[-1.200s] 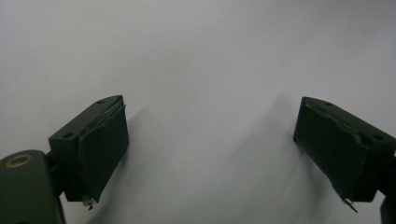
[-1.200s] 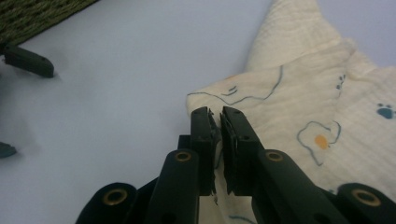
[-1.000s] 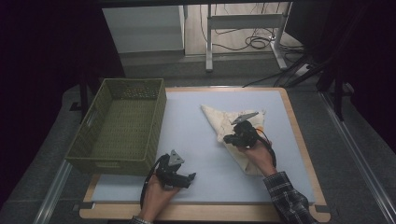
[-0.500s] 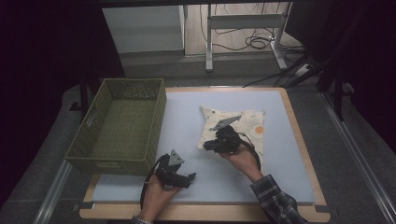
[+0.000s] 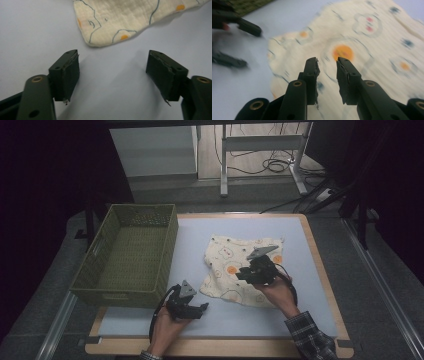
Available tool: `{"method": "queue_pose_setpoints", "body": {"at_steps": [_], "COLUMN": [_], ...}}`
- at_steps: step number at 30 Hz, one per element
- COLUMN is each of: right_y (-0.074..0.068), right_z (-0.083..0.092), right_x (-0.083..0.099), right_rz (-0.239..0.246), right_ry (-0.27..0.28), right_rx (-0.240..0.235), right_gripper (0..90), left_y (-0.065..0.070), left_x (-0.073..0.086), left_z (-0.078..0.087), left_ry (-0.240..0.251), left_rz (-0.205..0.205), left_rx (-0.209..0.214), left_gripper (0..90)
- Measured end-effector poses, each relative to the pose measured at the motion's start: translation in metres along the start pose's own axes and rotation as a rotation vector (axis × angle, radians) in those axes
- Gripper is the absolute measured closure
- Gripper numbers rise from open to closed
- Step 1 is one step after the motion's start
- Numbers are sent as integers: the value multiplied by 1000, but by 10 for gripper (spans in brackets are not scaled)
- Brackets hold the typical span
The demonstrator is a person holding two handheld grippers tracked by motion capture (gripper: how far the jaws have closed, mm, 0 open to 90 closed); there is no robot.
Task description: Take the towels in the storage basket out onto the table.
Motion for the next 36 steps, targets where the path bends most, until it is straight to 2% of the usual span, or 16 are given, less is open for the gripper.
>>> {"method": "queue_pose_setpoints", "body": {"at_steps": [4,5,6,7,8,11,12,13,16,19,26,28,30,33,35,36], "right_y": [14,16,16,17,17,16,14,14,10,4,-8,-11,-15,-16,-17,-18], "right_z": [20,24,24,31,31,41,48,48,57,68,78,77,71,69,70,70], "right_x": [30,36,36,46,46,62,73,73,88,106,121,124,127,128,128,128], "right_rz": [-40,-44,-44,-54,-54,-76,-78,-78,-83,-99,-107,-101,-86,-81,-84,-87], "right_ry": [-12,-15,-15,-21,-21,-21,-23,-23,-30,-26,-1,-1,-28,-21,-25,-25], "right_rx": [59,66,66,78,78,92,99,99,110,115,113,107,118,131,134,128], "right_gripper": [705,705,705,705,705,706,706,706,706,706,705,691,680,704,841,895], "left_y": [-1,-1,-2,-4,-4,-7,-8,-9,-13,-18,-18,-17,-17,-15,-12,-10], "left_x": [-17,-17,-21,-27,-27,-31,-32,-33,-32,-32,-33,-33,-31,-30,-29,-28], "left_z": [1,1,-1,-5,-5,-13,-15,-16,-18,-20,-25,-26,-26,-25,-24,-23], "left_ry": [19,19,23,24,24,10,10,8,9,19,12,10,17,18,17,16], "left_rz": [-4,-4,-4,0,0,-2,0,-1,7,16,14,22,33,40,33,24], "left_rx": [-13,-13,-21,-17,-17,-30,-31,-37,-42,-44,-33,-17,-4,5,27,18], "left_gripper": [417,444,444,485,515,560,599,599,616,593,555,570,625,686,828,863]}}
Point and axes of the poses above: each handheld gripper's, and its own axes: z roughly backward along the jaws, x roughly out of its underside, y roughly to its right, the point moved 3 cm from there along -z, roughly forward along the jaws, and after that the axes turned 9 degrees about z, right-handed, at the moved point
